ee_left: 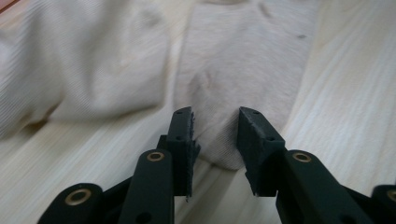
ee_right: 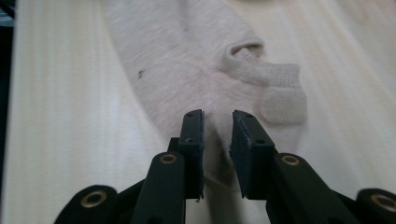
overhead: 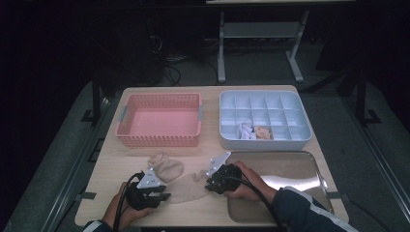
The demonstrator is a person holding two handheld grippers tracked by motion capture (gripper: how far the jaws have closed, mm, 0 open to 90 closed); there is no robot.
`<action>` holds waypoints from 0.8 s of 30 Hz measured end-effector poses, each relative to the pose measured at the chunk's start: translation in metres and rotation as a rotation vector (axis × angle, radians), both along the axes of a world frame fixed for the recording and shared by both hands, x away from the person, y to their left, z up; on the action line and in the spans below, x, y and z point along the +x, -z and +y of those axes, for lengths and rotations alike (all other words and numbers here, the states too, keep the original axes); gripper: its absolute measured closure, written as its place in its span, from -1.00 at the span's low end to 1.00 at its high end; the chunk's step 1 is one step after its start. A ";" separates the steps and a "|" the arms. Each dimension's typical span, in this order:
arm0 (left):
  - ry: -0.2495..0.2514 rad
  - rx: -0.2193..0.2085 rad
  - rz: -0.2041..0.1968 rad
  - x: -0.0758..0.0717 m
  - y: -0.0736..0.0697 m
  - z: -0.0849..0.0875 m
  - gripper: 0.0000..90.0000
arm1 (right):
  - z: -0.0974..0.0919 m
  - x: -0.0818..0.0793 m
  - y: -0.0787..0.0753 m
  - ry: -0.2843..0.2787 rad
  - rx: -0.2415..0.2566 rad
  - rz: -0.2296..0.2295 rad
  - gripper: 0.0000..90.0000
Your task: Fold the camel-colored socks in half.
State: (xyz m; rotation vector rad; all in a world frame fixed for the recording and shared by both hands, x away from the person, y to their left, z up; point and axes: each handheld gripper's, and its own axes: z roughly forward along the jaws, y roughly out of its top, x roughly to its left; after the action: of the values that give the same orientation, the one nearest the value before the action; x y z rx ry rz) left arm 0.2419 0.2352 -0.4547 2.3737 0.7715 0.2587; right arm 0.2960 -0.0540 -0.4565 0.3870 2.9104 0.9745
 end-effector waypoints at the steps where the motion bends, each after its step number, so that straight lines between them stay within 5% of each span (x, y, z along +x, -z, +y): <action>1: -0.014 -0.008 0.007 0.000 0.000 0.003 0.40 | 0.001 -0.002 0.000 -0.004 -0.001 0.007 0.61; 6: -0.059 -0.013 -0.001 0.001 0.000 0.010 0.33 | 0.004 -0.014 -0.001 -0.015 0.009 0.042 0.56; 14: -0.063 -0.082 -0.077 0.001 -0.010 0.007 0.40 | -0.003 -0.009 -0.017 0.011 0.071 -0.109 0.95; 21: -0.030 0.000 -0.045 0.005 0.001 0.001 0.52 | 0.003 -0.002 -0.002 0.002 0.043 -0.108 0.98; 24: -0.040 -0.031 -0.026 0.005 0.003 0.007 0.56 | 0.000 -0.003 0.004 -0.006 0.029 -0.084 0.96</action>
State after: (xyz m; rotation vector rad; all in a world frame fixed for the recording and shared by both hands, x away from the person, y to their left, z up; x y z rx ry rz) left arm 0.2473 0.2421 -0.4575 2.3233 0.8056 0.2912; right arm 0.2929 -0.0539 -0.4608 0.3298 2.8269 1.0099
